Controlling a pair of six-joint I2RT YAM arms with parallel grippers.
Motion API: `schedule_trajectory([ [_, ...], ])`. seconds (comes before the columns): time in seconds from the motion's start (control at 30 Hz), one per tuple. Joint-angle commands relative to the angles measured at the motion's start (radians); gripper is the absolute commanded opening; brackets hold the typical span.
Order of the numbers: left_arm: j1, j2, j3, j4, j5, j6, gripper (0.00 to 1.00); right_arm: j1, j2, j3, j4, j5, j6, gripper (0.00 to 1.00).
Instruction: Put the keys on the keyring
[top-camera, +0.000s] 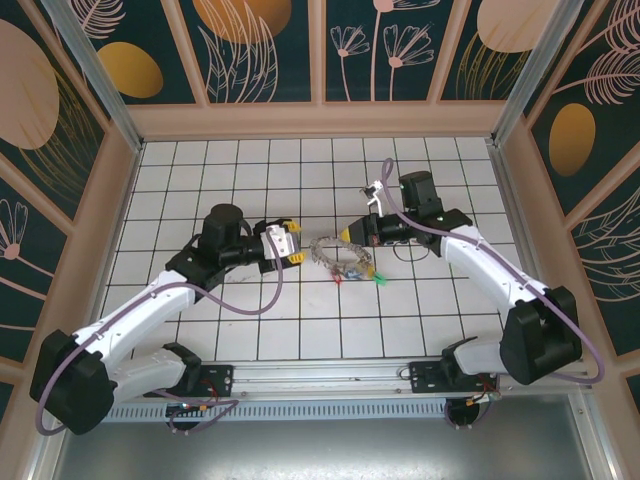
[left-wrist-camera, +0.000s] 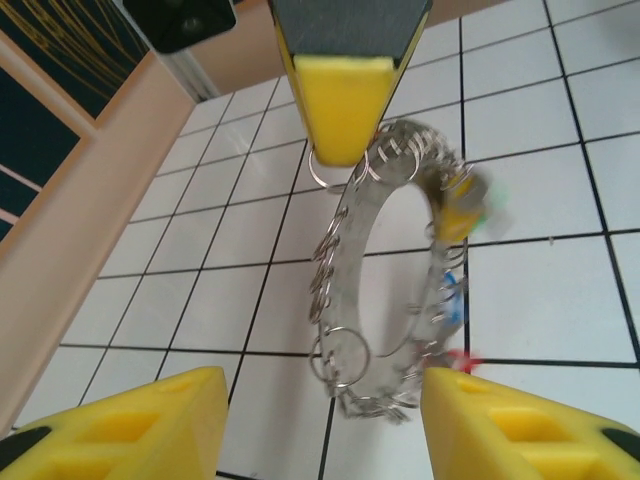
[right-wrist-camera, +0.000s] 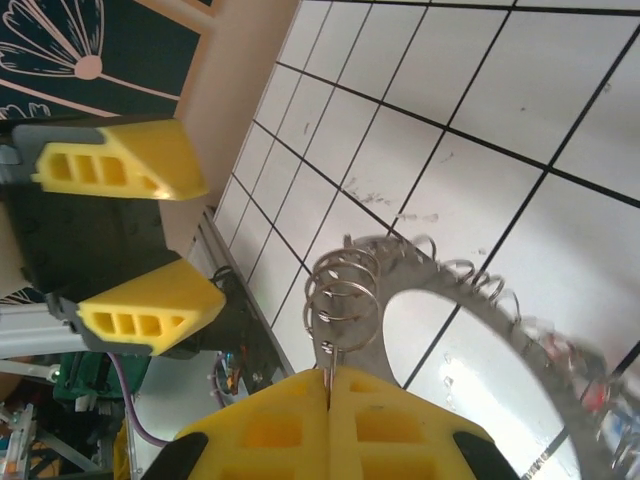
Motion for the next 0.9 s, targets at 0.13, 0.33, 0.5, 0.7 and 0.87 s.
schedule_trajectory([
  [0.13,-0.004,0.064,0.060,0.046,0.120,-0.045,0.56,0.016,0.051,0.141,-0.146,0.089,-0.200,0.00],
  [0.33,-0.004,0.143,0.129,0.077,0.147,-0.056,0.56,0.050,0.092,0.222,-0.176,0.257,-0.406,0.00],
  [0.5,-0.003,0.169,0.141,0.142,0.116,-0.092,0.55,0.066,0.100,0.237,-0.136,0.331,-0.538,0.00],
  [0.7,-0.003,0.204,0.142,0.242,0.133,-0.222,0.45,0.122,0.027,0.147,-0.021,0.428,-0.780,0.00],
  [0.87,-0.003,0.214,0.137,0.254,0.173,-0.237,0.39,0.150,-0.059,0.040,0.086,0.375,-1.001,0.00],
])
